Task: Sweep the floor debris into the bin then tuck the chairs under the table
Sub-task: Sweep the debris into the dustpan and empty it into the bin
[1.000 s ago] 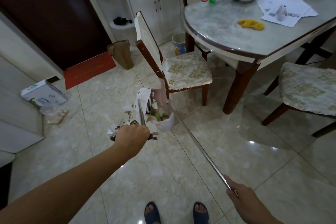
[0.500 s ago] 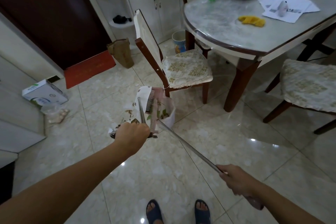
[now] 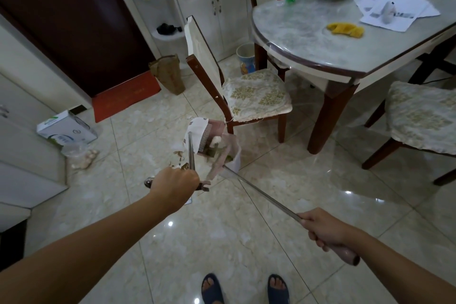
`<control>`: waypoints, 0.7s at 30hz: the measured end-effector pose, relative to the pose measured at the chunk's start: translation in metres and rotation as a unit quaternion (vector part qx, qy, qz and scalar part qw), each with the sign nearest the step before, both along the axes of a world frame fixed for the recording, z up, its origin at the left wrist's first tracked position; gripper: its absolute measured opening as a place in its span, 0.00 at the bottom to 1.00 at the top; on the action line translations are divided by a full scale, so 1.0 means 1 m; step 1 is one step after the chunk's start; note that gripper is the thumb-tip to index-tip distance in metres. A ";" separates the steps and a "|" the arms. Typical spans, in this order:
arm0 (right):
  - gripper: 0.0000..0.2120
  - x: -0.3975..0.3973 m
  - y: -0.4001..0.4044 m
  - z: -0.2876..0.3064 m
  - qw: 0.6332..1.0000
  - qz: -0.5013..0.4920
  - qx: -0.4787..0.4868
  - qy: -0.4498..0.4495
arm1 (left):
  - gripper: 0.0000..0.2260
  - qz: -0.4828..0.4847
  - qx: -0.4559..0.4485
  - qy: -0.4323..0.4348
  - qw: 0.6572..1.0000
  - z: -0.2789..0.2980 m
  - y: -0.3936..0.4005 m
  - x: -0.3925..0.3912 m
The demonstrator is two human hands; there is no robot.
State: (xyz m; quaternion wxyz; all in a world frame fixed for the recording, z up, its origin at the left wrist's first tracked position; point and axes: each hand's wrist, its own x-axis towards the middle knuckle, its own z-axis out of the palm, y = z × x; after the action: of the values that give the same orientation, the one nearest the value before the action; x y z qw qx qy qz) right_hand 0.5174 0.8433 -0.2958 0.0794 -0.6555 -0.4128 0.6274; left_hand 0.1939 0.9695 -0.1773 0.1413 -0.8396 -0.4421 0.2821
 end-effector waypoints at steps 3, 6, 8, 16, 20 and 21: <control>0.18 0.003 -0.009 0.002 1.000 -0.008 0.003 0.000 | 0.09 -0.005 0.003 0.000 1.000 0.002 0.001 0.001; 0.16 0.006 -0.014 0.007 1.000 -0.008 0.013 0.007 | 0.08 -0.009 0.001 -0.001 1.000 0.002 0.002 0.003; 0.15 0.008 -0.014 0.010 1.000 -0.016 0.017 0.010 | 0.08 -0.008 0.002 -0.003 1.000 0.002 0.002 0.004; 0.11 0.008 -0.008 0.018 0.999 0.013 0.038 -0.035 | 0.06 -0.007 0.006 -0.005 1.000 -0.003 0.005 0.000; 0.10 0.001 0.009 0.020 0.996 0.059 0.034 -0.063 | 0.07 -0.009 0.008 0.002 1.000 0.000 0.005 -0.003; 0.10 -0.001 0.014 0.021 0.995 0.069 0.031 -0.063 | 0.07 -0.008 0.009 0.001 1.000 0.001 0.005 -0.002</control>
State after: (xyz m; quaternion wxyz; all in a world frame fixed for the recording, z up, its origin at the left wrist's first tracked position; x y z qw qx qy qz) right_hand 0.5162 0.8570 -0.2751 0.0304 -0.6607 -0.4808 0.5756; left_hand 0.1917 0.9744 -0.1760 0.1516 -0.8416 -0.4373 0.2782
